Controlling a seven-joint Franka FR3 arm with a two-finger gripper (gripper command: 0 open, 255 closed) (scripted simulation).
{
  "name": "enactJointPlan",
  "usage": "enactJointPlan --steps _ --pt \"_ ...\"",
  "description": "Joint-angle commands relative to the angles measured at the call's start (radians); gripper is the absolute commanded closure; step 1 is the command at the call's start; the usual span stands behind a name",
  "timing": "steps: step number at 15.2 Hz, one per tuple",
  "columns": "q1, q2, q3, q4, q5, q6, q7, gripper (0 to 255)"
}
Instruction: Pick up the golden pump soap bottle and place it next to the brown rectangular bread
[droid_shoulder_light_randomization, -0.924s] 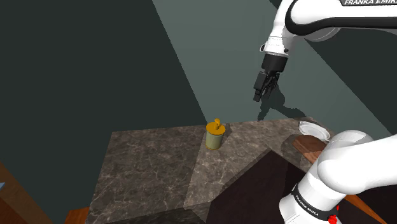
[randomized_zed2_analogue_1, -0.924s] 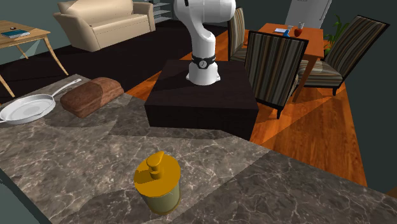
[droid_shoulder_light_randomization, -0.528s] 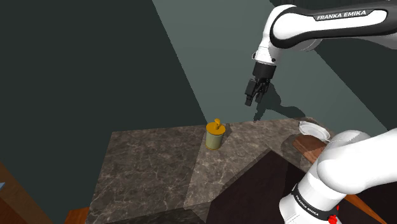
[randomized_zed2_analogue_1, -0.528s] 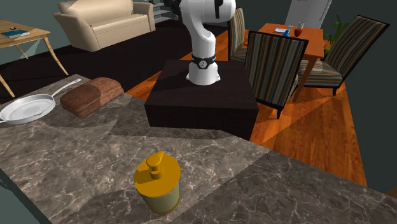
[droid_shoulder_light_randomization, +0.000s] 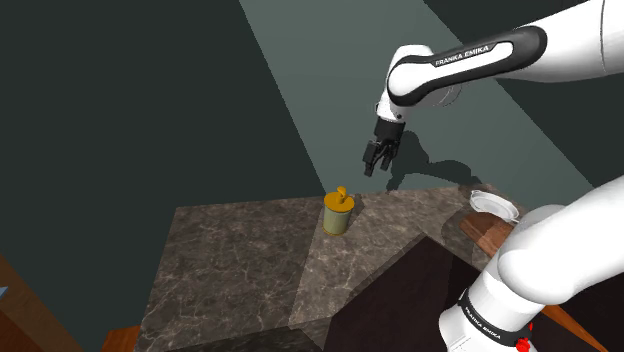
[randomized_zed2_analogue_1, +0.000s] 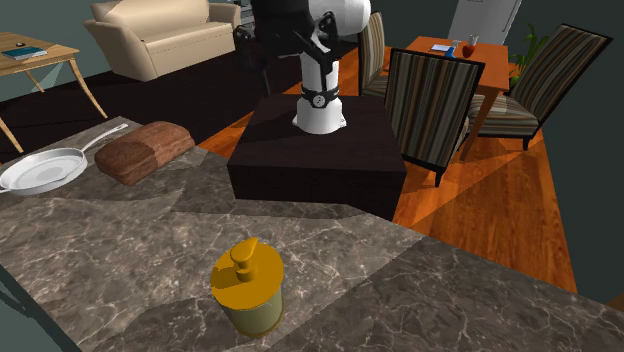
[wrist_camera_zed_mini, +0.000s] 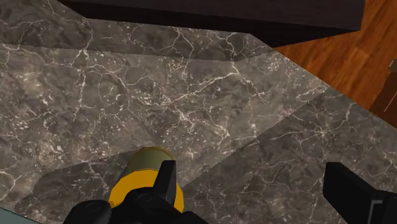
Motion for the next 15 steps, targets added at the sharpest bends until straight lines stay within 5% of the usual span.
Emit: enactJointPlan --steps 1,15 --pt "-0.002 0.081 -0.009 0.015 -0.001 0.07 -0.014 0" --pt "-0.025 0.624 -0.04 0.281 0.044 0.367 -0.095 0"
